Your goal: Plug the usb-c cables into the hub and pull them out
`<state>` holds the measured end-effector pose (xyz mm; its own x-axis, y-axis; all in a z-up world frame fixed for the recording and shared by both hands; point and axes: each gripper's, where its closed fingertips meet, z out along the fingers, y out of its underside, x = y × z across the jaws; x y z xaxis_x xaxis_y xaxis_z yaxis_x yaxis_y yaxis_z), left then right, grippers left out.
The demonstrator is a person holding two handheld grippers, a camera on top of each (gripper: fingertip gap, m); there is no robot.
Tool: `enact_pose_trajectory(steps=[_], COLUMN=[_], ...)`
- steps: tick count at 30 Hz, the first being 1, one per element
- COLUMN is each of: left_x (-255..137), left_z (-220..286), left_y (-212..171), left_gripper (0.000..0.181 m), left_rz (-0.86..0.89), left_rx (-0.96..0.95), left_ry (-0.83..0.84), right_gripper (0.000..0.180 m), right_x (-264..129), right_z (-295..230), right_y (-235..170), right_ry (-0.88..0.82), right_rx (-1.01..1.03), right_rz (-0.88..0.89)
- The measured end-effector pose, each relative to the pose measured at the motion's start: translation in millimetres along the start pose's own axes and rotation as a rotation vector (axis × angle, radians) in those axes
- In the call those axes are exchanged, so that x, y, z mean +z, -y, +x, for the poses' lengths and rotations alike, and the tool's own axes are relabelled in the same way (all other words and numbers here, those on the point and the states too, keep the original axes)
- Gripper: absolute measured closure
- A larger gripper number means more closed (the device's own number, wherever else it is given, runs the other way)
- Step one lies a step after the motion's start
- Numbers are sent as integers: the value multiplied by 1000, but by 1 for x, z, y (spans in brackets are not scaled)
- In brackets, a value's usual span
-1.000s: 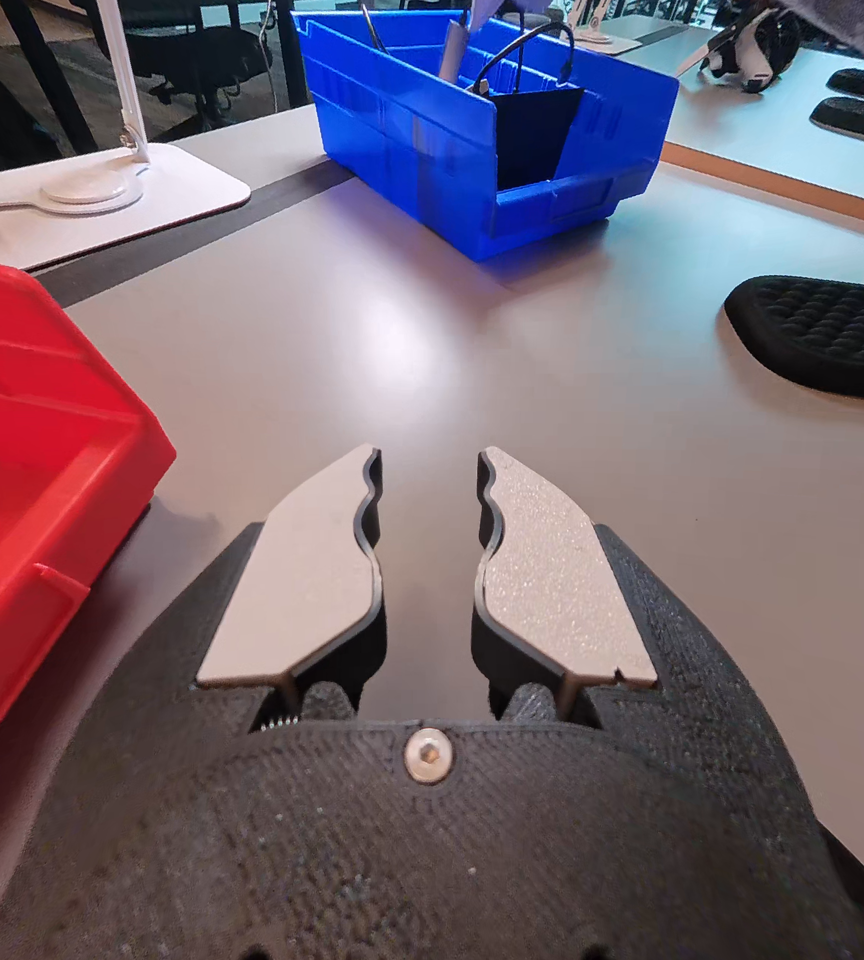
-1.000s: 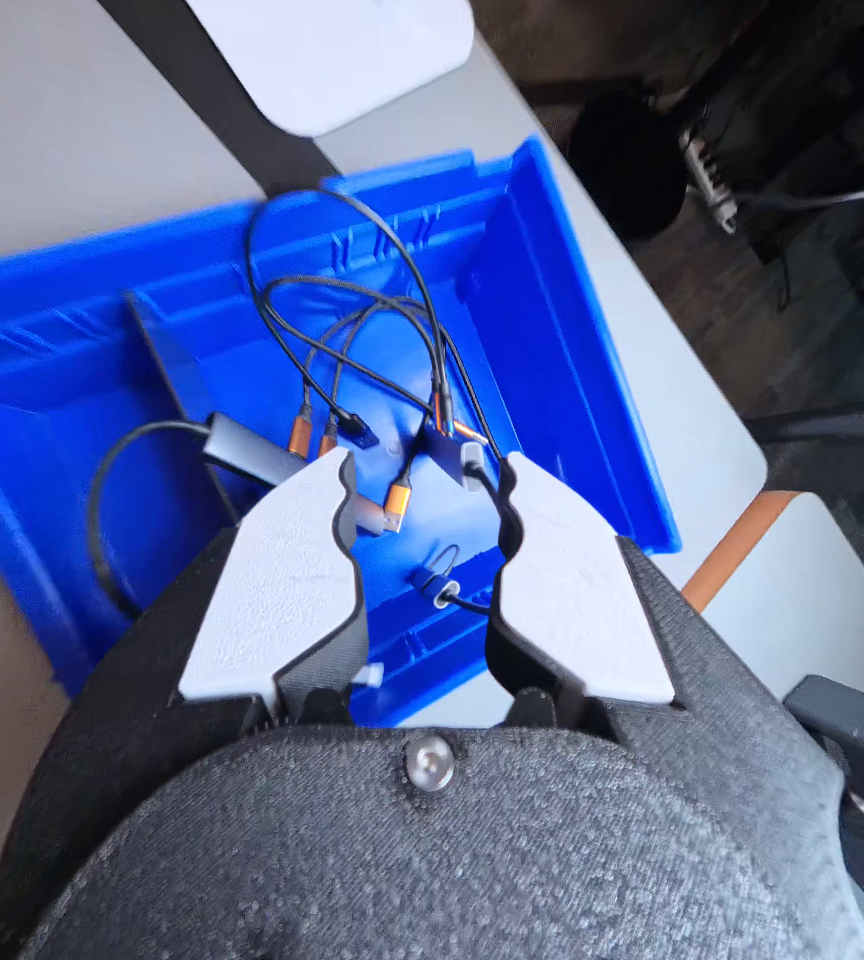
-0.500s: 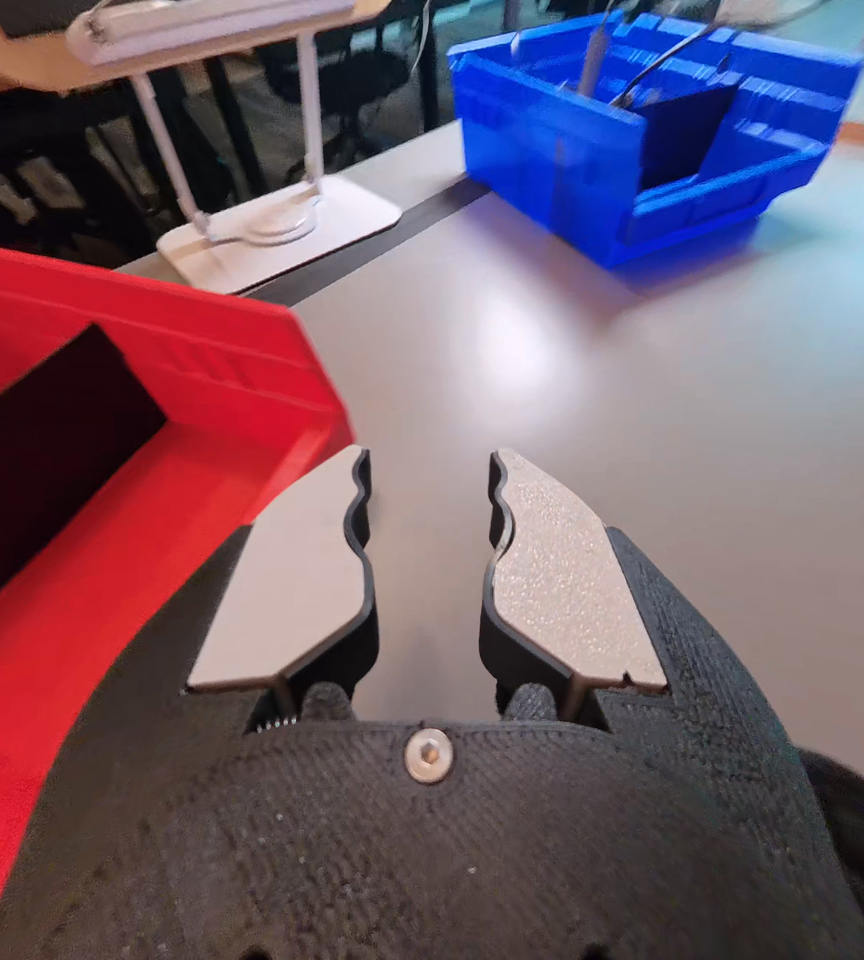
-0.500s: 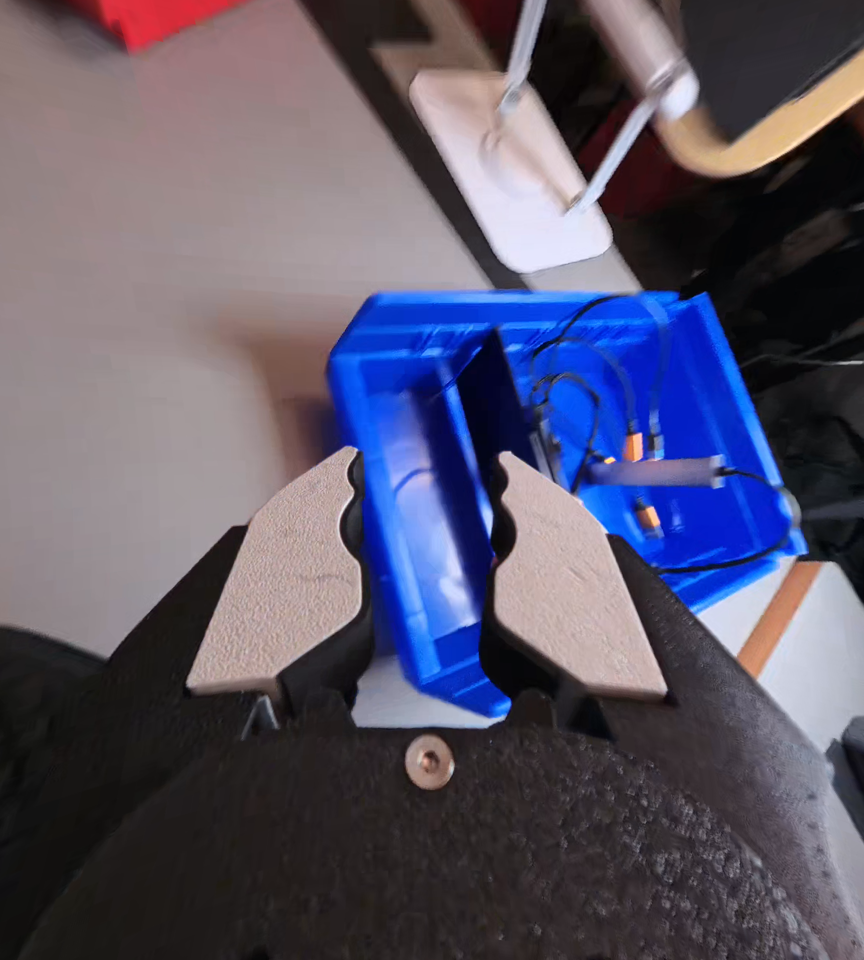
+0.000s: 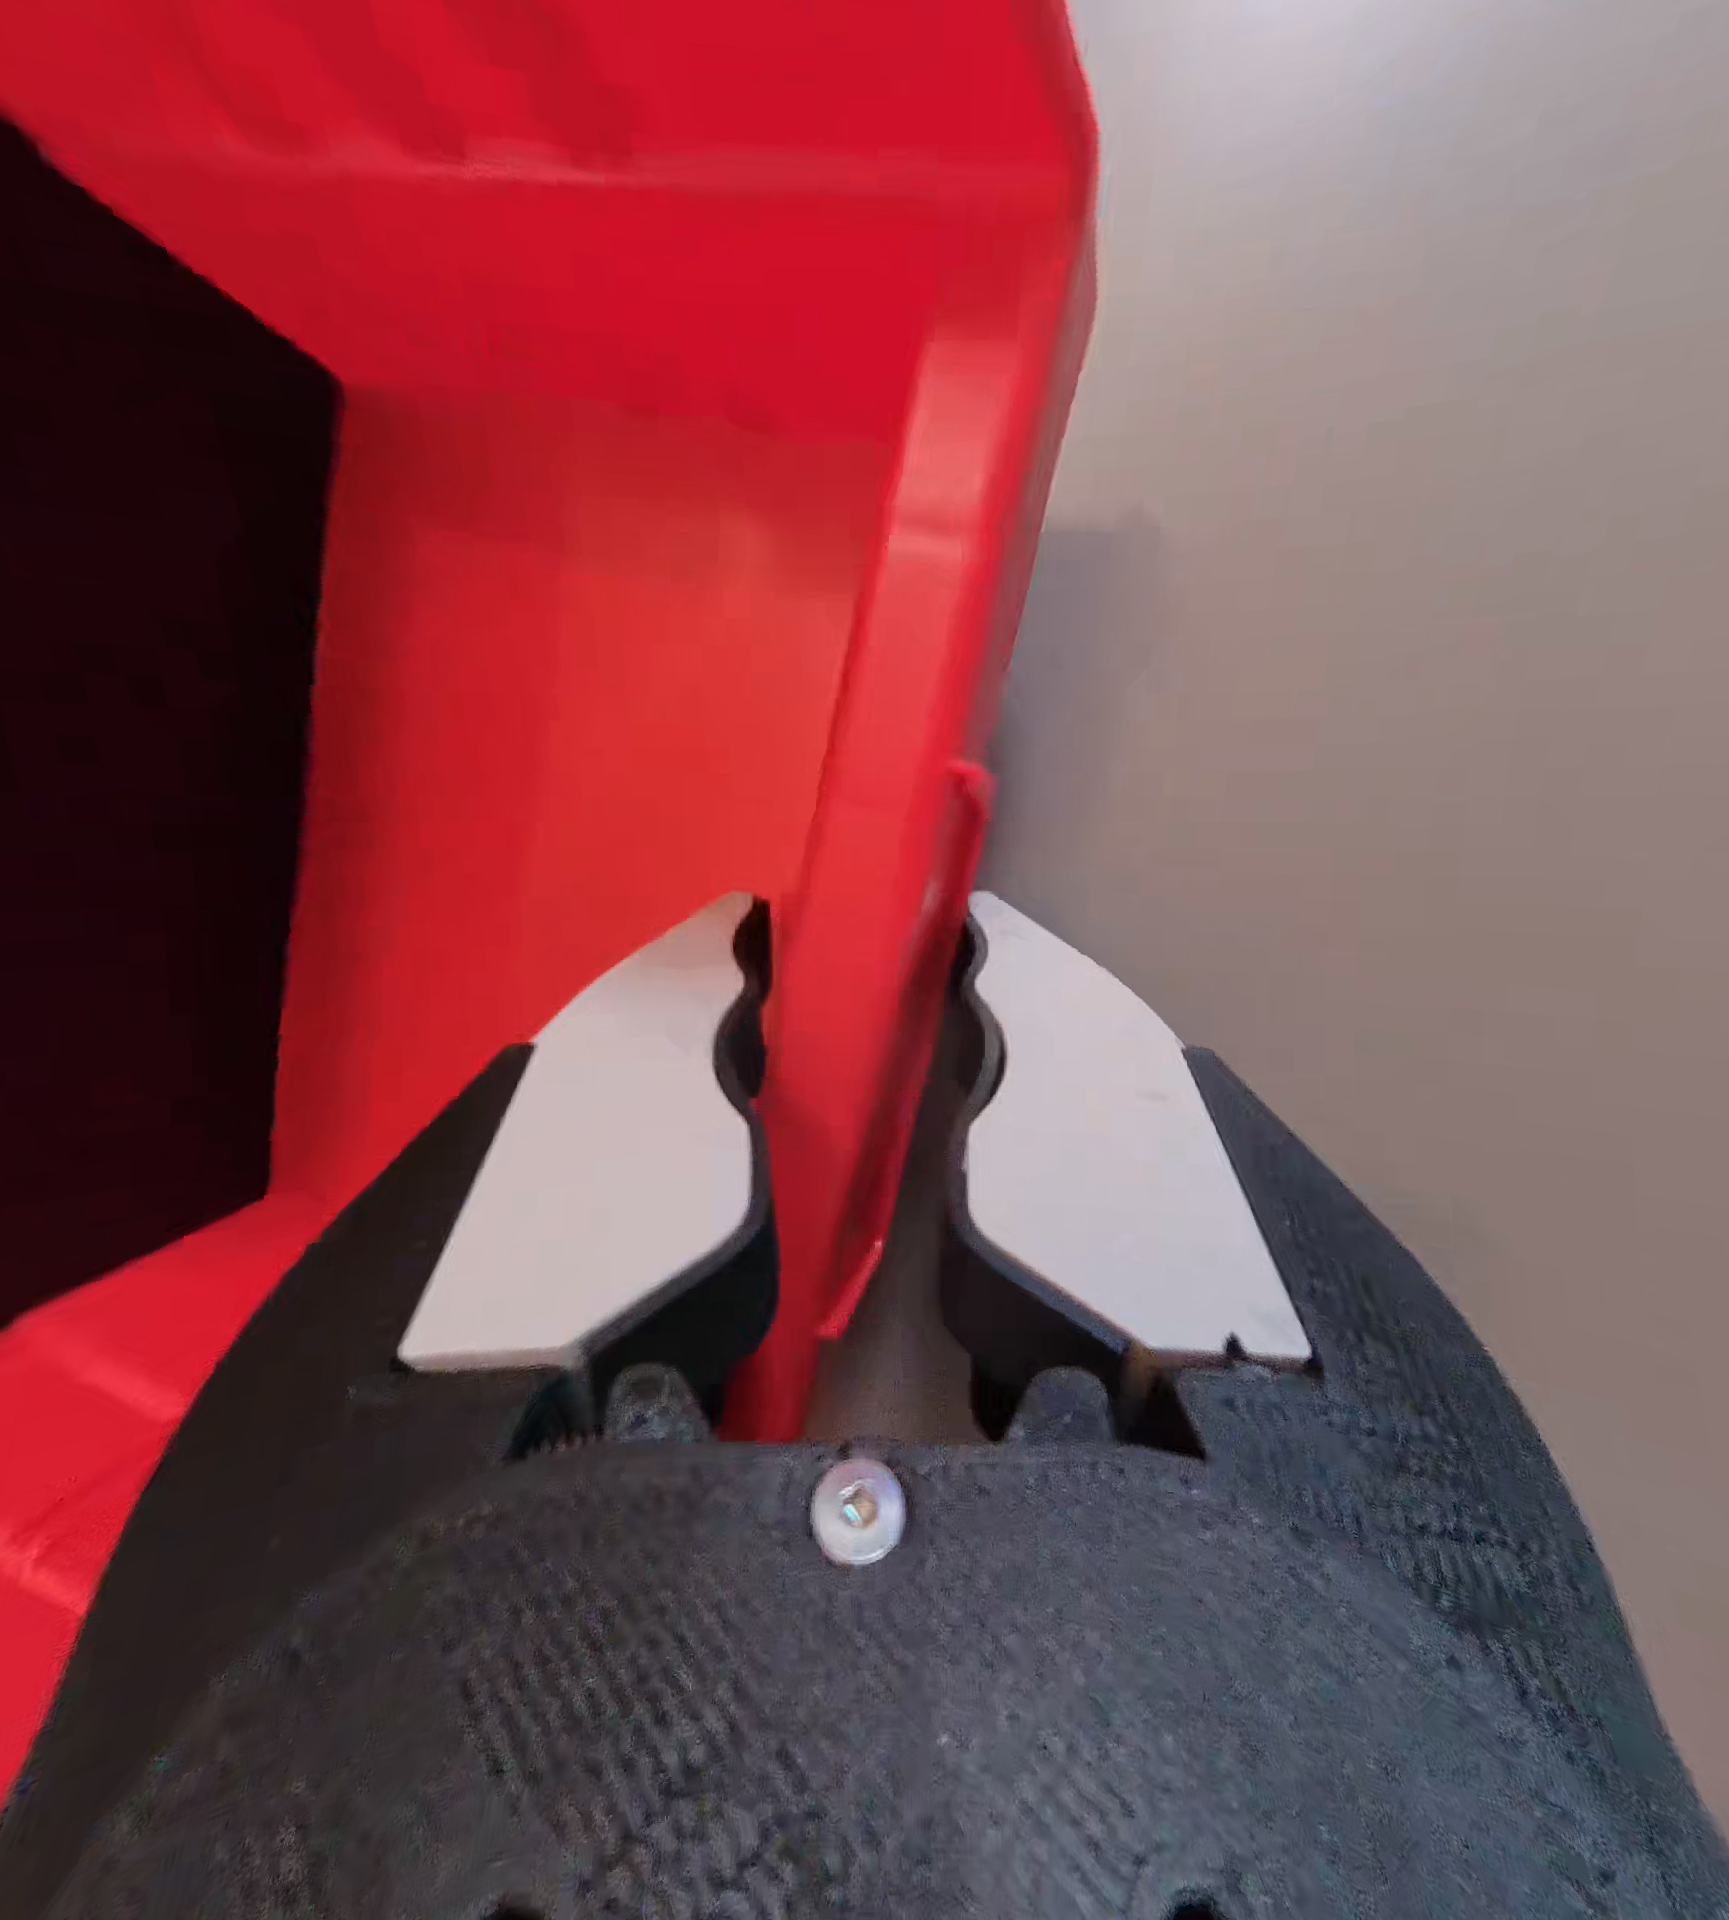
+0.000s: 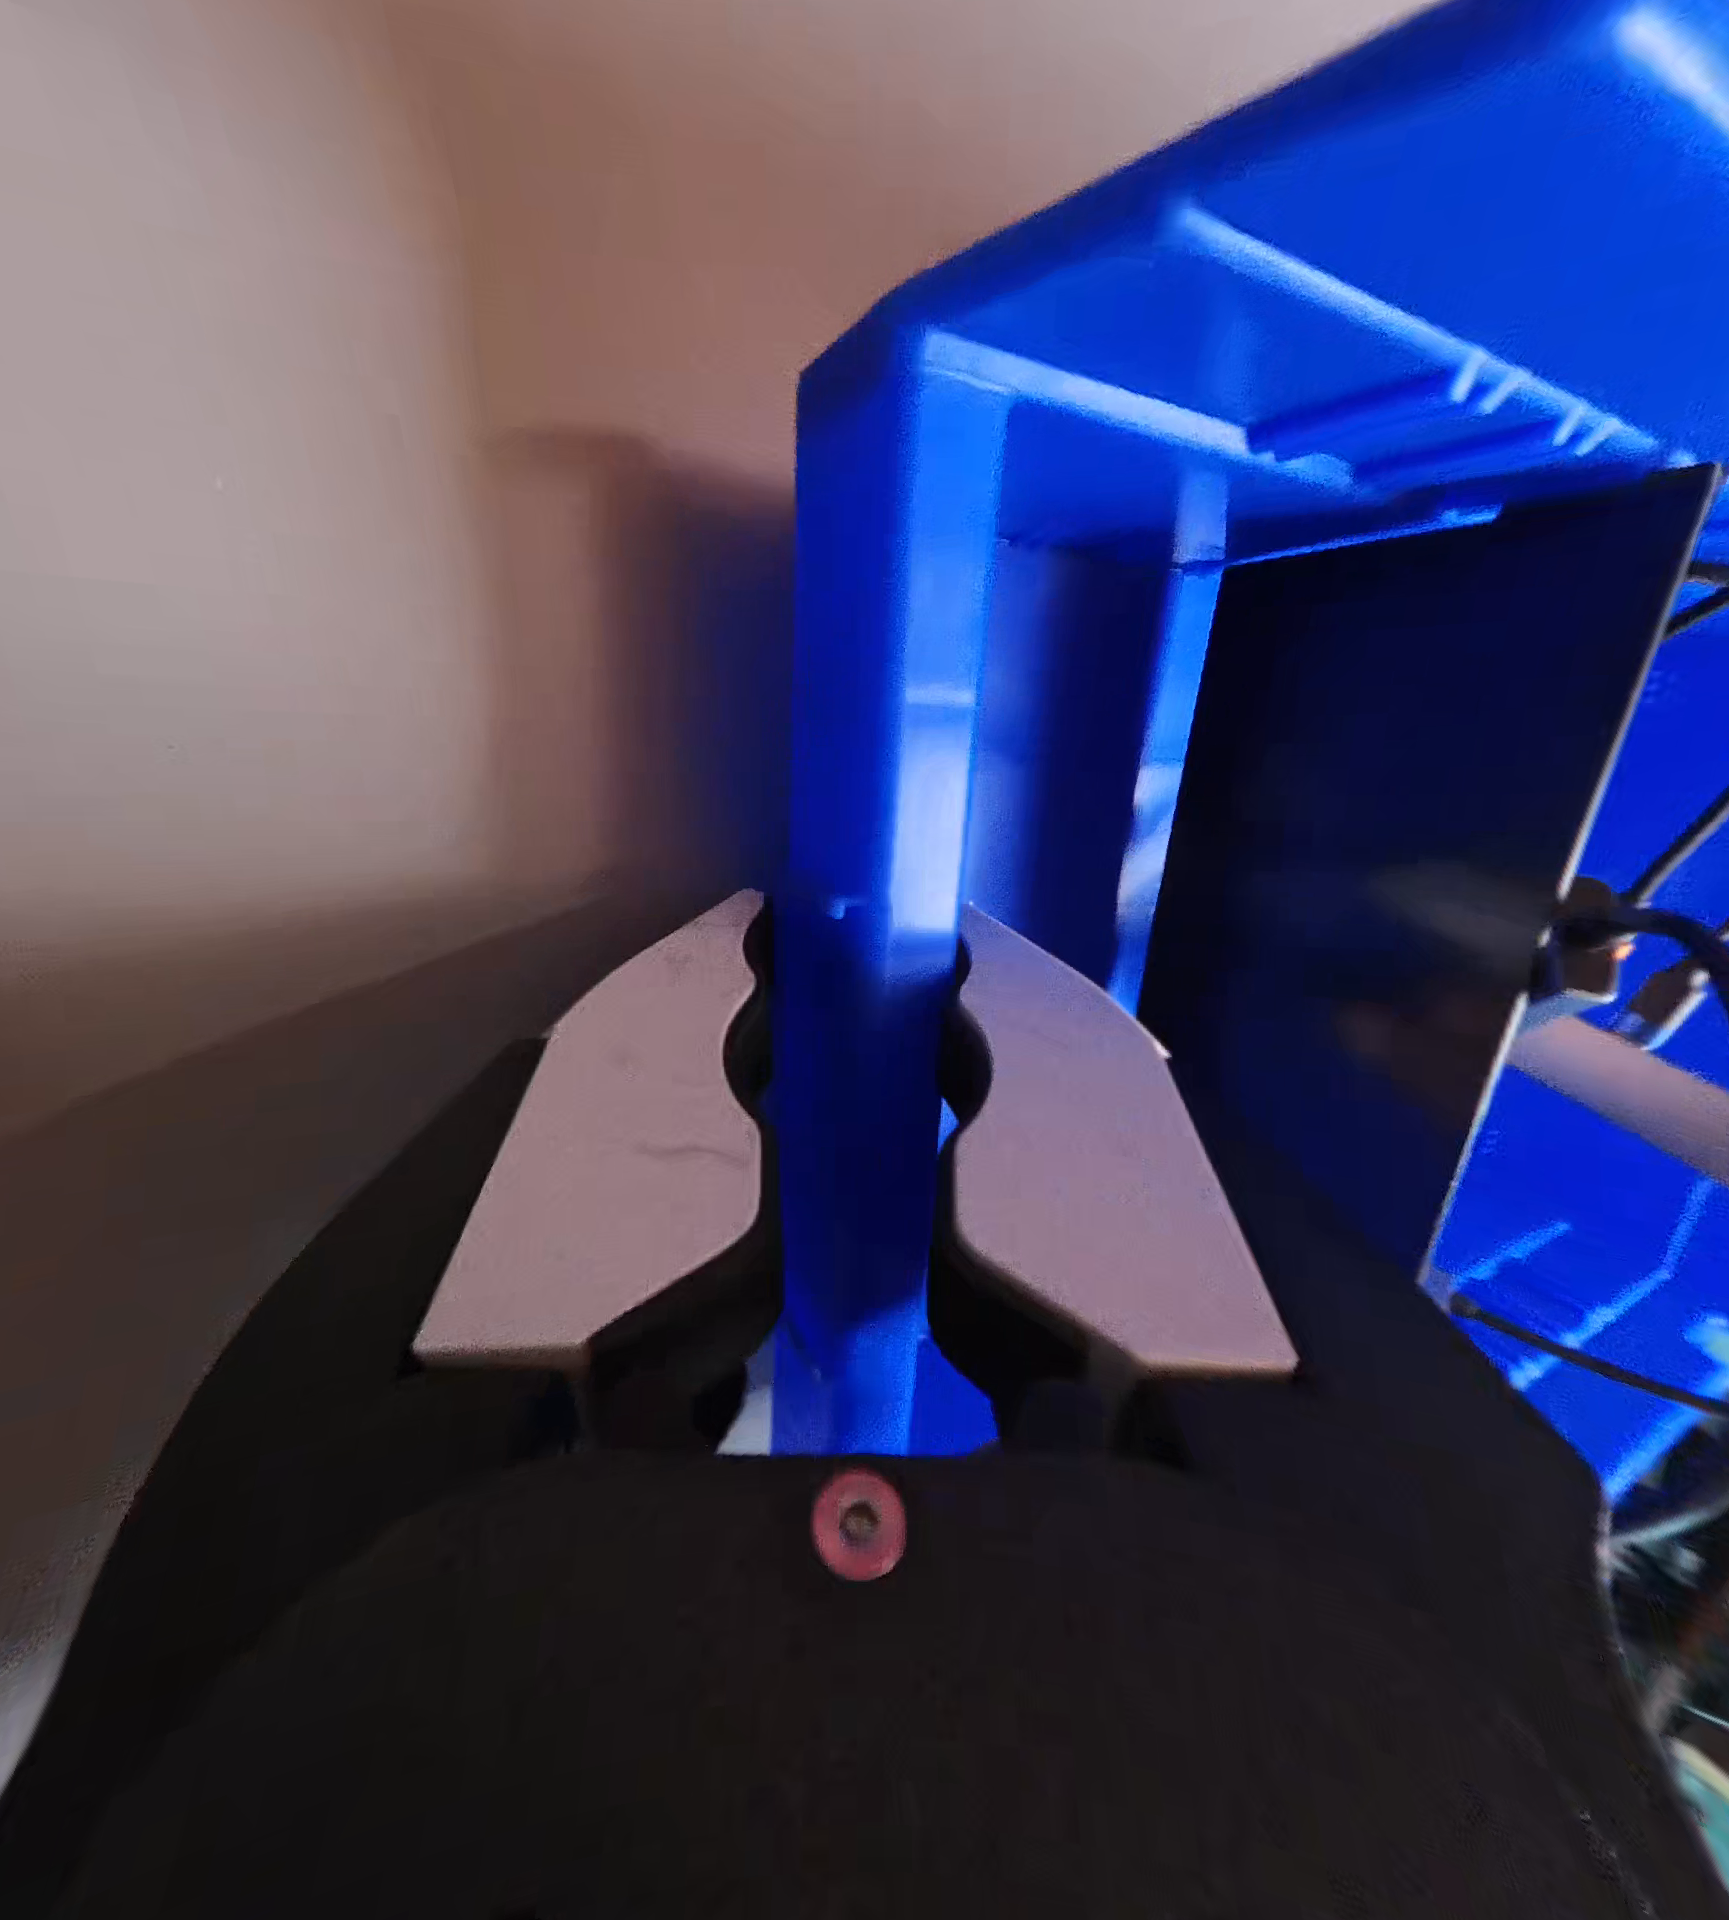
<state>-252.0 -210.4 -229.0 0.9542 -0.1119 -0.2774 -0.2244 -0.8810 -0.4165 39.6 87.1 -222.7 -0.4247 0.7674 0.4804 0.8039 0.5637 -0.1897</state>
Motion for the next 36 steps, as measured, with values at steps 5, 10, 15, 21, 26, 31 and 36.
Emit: enact_pose_trajectory(steps=[5,10,15,21,26,31,36], left_x=[4,6,11,16,-36,-80,-63], left_z=[19,72,119,120,126,184,235], left_y=[23,63,106,135,148,164,194], left_gripper=[148,148,147,135,128,128,116], left_rz=[17,81,157,273,527,692,721], left_rx=[50,214,392,394,186,-147,-327], left_ry=[19,-57,-130,-92,-101,-387,-448], right_gripper=[151,151,150,138,143,141,127], right_x=[-7,-25,-47,-104,-172,-178,-131], right_z=[-16,-53,-91,-136,-115,-68,-53], right_y=[13,28,34,55,29,-59,-63], right_ry=[-43,-40,-93,-105,-162,-458,-336], right_rx=[-105,-205,-314,-173,317,811,993], right_rz=[-5,49,63,309,603,643,625])
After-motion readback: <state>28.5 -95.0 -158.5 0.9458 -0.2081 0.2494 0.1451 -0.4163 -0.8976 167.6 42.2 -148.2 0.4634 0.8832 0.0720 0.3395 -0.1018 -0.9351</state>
